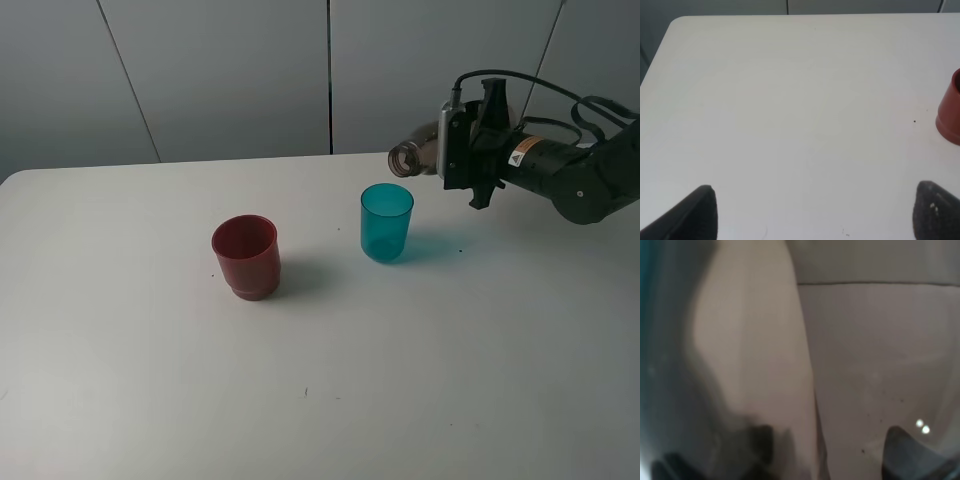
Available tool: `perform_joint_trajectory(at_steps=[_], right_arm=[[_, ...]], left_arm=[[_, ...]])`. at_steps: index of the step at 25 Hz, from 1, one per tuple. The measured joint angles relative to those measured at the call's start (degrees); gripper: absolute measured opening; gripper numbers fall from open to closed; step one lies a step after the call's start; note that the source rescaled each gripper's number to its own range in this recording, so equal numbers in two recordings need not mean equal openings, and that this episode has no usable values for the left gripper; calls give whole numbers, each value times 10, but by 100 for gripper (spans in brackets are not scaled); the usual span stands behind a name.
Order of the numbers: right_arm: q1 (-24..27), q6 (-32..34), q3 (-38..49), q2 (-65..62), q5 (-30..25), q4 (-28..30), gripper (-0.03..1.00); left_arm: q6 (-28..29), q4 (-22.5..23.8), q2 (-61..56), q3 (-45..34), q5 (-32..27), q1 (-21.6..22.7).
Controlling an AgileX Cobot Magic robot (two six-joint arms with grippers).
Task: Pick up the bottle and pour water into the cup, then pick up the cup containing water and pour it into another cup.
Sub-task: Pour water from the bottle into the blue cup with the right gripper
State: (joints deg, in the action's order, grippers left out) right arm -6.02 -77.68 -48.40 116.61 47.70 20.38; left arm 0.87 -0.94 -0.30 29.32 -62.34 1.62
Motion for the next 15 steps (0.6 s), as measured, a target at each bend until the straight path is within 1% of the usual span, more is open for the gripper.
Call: perform_joint_trajectory(at_steps=[15], right_arm=[[0, -39, 0, 0, 0, 0, 0]], left_arm=[[0, 0, 0, 0, 0, 0]])
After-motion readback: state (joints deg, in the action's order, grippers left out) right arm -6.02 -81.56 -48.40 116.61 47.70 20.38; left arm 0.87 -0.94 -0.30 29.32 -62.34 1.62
